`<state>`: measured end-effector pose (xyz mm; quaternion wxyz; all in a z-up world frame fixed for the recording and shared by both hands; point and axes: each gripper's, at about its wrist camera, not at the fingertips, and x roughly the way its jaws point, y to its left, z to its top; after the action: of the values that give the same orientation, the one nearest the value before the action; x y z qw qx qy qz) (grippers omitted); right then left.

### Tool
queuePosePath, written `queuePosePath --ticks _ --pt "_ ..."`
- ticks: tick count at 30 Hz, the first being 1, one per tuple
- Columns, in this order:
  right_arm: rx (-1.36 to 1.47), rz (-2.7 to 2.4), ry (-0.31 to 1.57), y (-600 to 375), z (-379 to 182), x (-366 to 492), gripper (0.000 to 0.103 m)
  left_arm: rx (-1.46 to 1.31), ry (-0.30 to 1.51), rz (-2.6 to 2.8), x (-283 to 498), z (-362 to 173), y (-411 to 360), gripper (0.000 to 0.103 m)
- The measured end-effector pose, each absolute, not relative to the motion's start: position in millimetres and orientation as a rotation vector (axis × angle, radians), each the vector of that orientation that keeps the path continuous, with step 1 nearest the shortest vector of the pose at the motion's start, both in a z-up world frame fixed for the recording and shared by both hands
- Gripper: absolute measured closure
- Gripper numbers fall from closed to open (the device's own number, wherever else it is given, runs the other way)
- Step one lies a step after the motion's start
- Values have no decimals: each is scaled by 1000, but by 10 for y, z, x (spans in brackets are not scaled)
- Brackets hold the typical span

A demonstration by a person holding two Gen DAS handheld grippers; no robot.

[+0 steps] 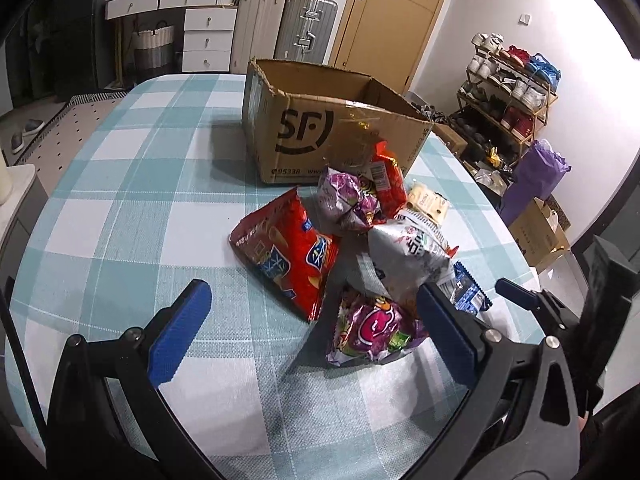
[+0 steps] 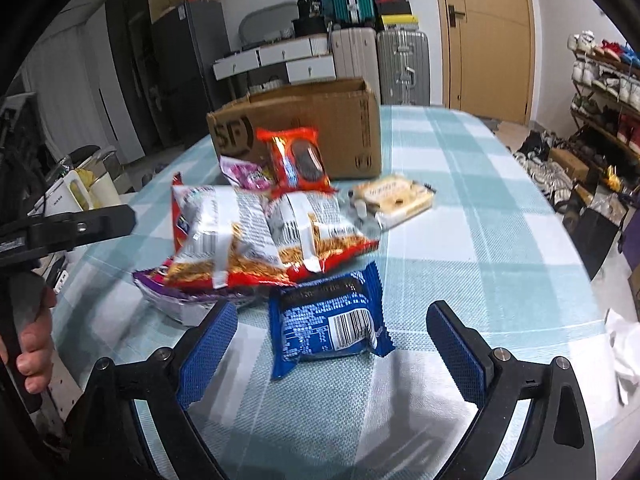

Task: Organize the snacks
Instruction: 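Grasp the purple candy bag with the left gripper while the right grasps the blue biscuit pack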

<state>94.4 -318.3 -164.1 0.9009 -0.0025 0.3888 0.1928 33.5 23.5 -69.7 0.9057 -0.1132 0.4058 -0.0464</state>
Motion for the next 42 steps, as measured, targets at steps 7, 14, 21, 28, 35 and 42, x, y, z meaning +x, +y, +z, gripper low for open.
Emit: queuePosePath --ticks 7,14,21,28,35,42 --pt "-38 408 868 -3087 -1809 1120 29 -252 867 -91 341 -812 297 1" --pt "-27 441 863 -3112 -1840 1153 56 -266 894 -88 328 -928 343 1" --pt "15 442 856 -3185 -1797 1121 57 -271 903 -99 295 -961 332 1" --pt "22 448 842 -3198 -1739 1031 57 -282 923 -108 284 -993 306 1" --pt "29 443 820 -3241 -1666 968 57 -289 939 -136 302 -1016 234 1" --pt "63 418 812 -3380 -1612 933 57 -302 969 -166 335 -1082 139 1"
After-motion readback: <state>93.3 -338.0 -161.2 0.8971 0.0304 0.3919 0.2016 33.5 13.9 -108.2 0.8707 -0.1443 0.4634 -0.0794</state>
